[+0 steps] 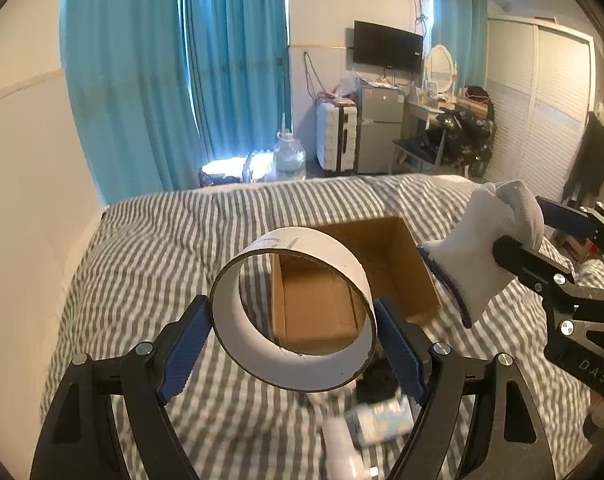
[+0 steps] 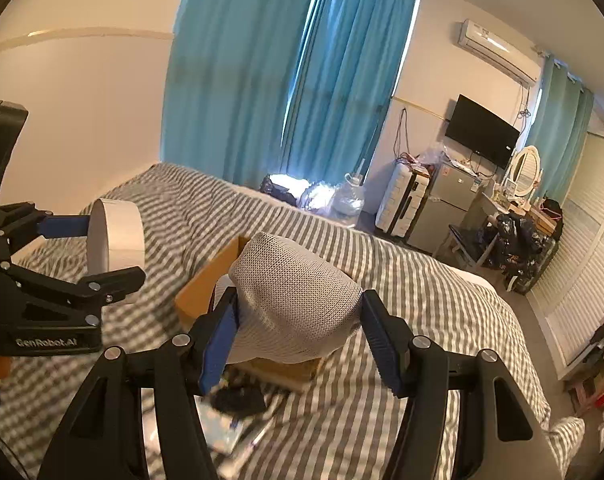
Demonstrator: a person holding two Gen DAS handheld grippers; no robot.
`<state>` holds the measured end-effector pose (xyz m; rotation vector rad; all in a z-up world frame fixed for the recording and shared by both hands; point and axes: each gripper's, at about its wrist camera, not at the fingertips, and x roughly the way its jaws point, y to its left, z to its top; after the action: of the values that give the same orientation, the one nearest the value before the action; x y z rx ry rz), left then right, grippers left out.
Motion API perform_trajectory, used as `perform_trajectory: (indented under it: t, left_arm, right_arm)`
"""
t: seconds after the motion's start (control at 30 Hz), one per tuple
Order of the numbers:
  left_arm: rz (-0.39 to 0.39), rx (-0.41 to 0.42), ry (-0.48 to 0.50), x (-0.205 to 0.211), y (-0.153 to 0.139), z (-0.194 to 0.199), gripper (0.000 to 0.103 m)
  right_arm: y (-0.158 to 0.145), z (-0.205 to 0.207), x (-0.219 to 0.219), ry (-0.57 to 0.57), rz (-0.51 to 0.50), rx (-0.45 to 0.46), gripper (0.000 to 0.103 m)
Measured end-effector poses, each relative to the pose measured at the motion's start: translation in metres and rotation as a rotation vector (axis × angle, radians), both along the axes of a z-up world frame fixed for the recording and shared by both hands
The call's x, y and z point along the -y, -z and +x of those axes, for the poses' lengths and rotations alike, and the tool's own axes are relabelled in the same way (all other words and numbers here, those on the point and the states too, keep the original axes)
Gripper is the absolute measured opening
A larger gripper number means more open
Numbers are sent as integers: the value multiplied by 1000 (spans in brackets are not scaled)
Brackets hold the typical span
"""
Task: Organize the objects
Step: 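Carry the tape roll and sock into the cardboard box and release both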
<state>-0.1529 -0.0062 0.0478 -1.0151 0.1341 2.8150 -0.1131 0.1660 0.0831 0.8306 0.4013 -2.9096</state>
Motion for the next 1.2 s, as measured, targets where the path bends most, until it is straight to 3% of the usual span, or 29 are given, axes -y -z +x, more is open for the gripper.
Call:
perform_trajectory:
  t: [0.23, 0.63, 0.87, 1.13, 1.2]
  left_arm:
    - [7, 31, 15, -13, 18, -67, 83]
    - [-10, 128, 52, -34, 99, -137, 83]
    - [-47, 149, 95, -47, 132, -153, 83]
    - [-31, 174, 151, -57, 148, -156, 85]
    - [-31, 171, 156, -57, 146, -155, 96]
  right_arm:
    - [4, -73, -3, 22, -15, 32, 60]
    - [86, -189, -23, 55, -50, 179, 60]
    - [131, -210, -31, 52, -84, 243, 60]
    - [145, -212, -42, 38, -137, 264, 65]
    - [140, -211, -45, 34, -164, 251, 74]
